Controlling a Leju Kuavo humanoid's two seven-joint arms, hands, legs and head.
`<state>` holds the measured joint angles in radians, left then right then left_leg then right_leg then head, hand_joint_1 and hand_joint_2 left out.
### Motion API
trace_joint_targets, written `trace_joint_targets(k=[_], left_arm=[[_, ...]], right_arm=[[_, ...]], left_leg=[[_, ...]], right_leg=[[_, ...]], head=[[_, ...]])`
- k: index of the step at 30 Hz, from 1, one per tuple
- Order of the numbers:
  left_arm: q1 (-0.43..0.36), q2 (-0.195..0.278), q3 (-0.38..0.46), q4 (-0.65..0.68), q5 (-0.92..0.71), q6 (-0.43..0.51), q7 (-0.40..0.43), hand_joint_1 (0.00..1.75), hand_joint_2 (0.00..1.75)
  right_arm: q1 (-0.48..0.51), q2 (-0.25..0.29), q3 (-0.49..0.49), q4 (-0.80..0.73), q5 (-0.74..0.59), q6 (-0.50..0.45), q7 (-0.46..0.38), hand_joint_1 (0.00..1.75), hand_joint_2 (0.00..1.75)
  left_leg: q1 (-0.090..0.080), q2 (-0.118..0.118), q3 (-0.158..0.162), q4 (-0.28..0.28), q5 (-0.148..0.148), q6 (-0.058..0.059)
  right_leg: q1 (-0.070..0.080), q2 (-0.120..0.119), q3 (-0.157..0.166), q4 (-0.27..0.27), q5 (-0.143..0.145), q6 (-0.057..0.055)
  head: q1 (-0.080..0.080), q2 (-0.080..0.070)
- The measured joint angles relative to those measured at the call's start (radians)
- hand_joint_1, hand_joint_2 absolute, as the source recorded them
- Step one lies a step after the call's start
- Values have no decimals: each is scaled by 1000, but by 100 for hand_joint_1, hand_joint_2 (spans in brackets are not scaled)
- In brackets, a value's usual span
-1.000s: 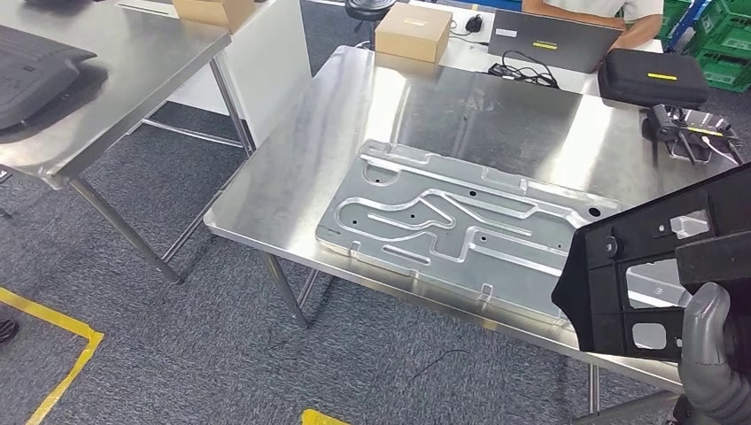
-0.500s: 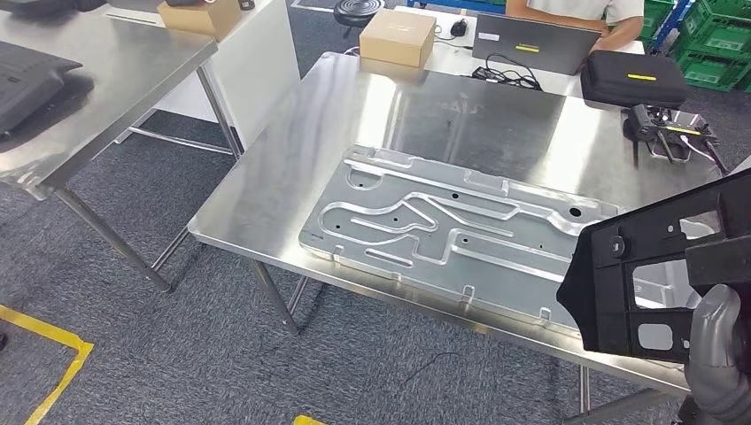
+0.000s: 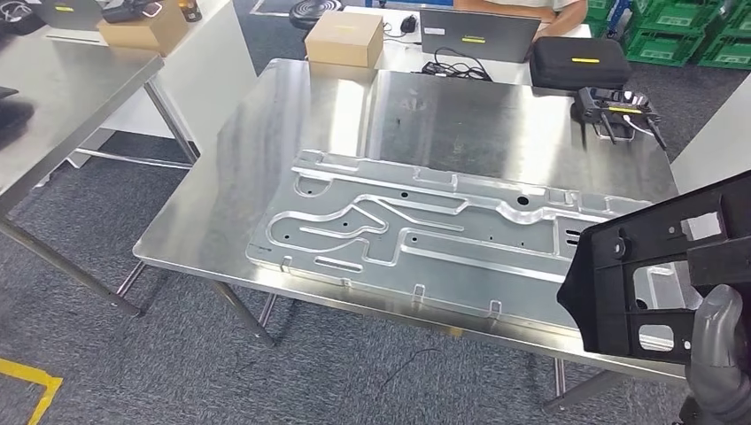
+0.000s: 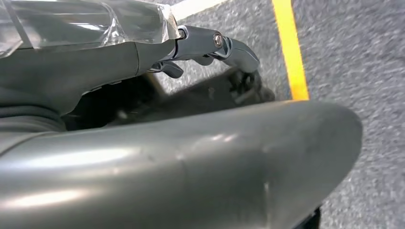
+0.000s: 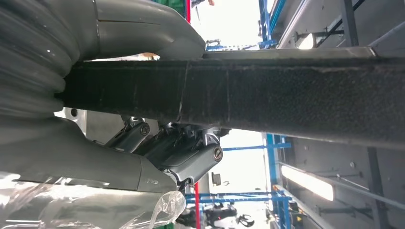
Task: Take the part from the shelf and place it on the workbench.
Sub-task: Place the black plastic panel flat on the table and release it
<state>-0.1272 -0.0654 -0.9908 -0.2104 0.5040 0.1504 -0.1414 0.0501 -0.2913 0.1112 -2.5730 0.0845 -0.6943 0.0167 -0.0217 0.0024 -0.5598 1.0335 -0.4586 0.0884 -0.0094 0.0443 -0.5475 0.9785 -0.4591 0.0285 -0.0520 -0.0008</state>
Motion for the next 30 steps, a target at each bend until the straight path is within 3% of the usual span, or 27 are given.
trace_joint_targets(k=[2, 5, 6, 9, 10, 11, 12, 14, 15, 17, 19, 21, 23, 25, 26, 27, 28, 30], left_arm=[[6, 2, 0, 1, 1, 1, 3, 0, 0], [11, 2, 0, 1, 1, 1, 3, 0, 0], [11, 2, 0, 1, 1, 1, 3, 0, 0], [13, -1, 0, 1, 2, 2, 4, 0, 0], [15, -1, 0, 1, 2, 2, 5, 0, 0], [16, -2, 0, 1, 2, 2, 7, 0, 0], [16, -2, 0, 1, 1, 3, 8, 0, 0], [16, -1, 0, 1, -1, 3, 12, 0, 0], [15, 0, 0, 1, -3, 2, 14, 0, 0], [14, 4, -2, 2, -8, -9, 15, 0, 0], [11, 14, -4, 2, -13, -40, 0, 0, 0], [8, 29, -7, 2, -16, -73, -21, 0, 0], [6, 40, -9, 2, -17, -88, -33, 0, 0], [6, 48, -10, 2, -18, -94, -36, 0, 0], [7, 51, -12, 2, -19, -95, -36, 0, 0], [8, 54, -13, 2, -20, -97, -35, 0, 0], [10, 57, -15, 2, -22, -98, -34, 0, 0], [14, 64, -19, 3, -27, -100, -32, 0, 0]], right_arm=[[4, 1, -2, 0, 2, 0, 3, 175, 175], [6, 2, -7, 0, 5, 0, 6, 175, 175], [6, 2, -9, 0, 5, 0, 8, 175, 175], [6, 0, -11, -1, 5, 0, 28, 175, 175], [5, -1, -12, -1, 3, 0, 40, 175, 175], [4, -2, -12, 0, 0, 0, 55, 175, 175], [2, -5, -12, 0, -3, 0, 72, 175, 175], [-8, -13, -13, 2, -17, 0, 115, 175, 175], [-19, -19, -12, 7, -27, 0, 140, 175, 175], [-42, -39, -4, 23, -47, 7, 201, 175, 175], [-59, -63, 19, 54, -56, 23, 256, 175, 175], [-69, -83, 51, 95, -57, 43, 281, 175, 175], [-80, -98, 86, 136, -57, 61, 286, 175, 175], [-92, -109, 119, 178, -57, 72, 289, 175, 175], [-98, -115, 134, 197, -57, 77, 295, 175, 175], [-106, -120, 147, 216, -57, 80, 303, 175, 175], [-118, -126, 160, 235, -55, 84, 314, 175, 175], [-146, -136, 183, 271, -49, 90, 336, 175, 175]], left_leg=[[-13, -4, 25, -66, 16, 14], [-9, -2, 34, -91, 20, 2], [-5, 0, 39, -99, 22, 0], [6, 4, 52, -107, 18, -2], [9, 5, 55, -107, 15, -4], [13, 6, 60, -106, 10, -8], [18, 7, 67, -106, 5, -13], [27, 7, 83, -103, -11, -29], [28, 8, 87, -98, -22, -38], [23, 8, 91, -93, -38, -51], [23, 9, 95, -95, -45, -55], [28, 7, 84, -62, -60, -60], [29, 6, 18, 56, -100, -65], [27, 6, -85, 205, -133, -64], [24, 6, -124, 243, -126, -59], [20, 5, -144, 241, -95, -50], [14, 4, -144, 197, -46, -37], [-3, -3, -115, 63, 56, 0]], right_leg=[[-5, 3, -4, 0, -1, 2], [-8, -2, -9, 8, -9, 12], [-6, -10, -19, 33, -24, 18], [-7, -29, -109, 214, -110, 35], [-10, -31, -141, 270, -126, 41], [-14, -33, -158, 296, -123, 46], [-18, -35, -153, 278, -98, 53], [-30, -46, -93, 146, -18, 72], [-35, -49, -60, 77, 8, 77], [-40, -50, -29, 13, 16, 66], [-37, -44, -27, 14, 4, 41], [-33, -43, -19, 13, -5, 26], [-30, -43, -8, 13, -14, 14], [-24, -41, 4, 13, -27, 6], [-19, -39, 13, 12, -36, 3], [-15, -36, 25, 12, -45, 1], [-11, -33, 39, 11, -55, -1], [-5, -27, 65, 6, -74, -3]], head=[[2, 0], [1, 0], [1, 0], [3, 0], [3, 0], [3, 0], [3, 0], [4, 0], [5, 0], [6, 0], [5, 0], [4, 0], [4, 0], [4, 0], [4, 0], [4, 0], [4, 0], [5, 0]])
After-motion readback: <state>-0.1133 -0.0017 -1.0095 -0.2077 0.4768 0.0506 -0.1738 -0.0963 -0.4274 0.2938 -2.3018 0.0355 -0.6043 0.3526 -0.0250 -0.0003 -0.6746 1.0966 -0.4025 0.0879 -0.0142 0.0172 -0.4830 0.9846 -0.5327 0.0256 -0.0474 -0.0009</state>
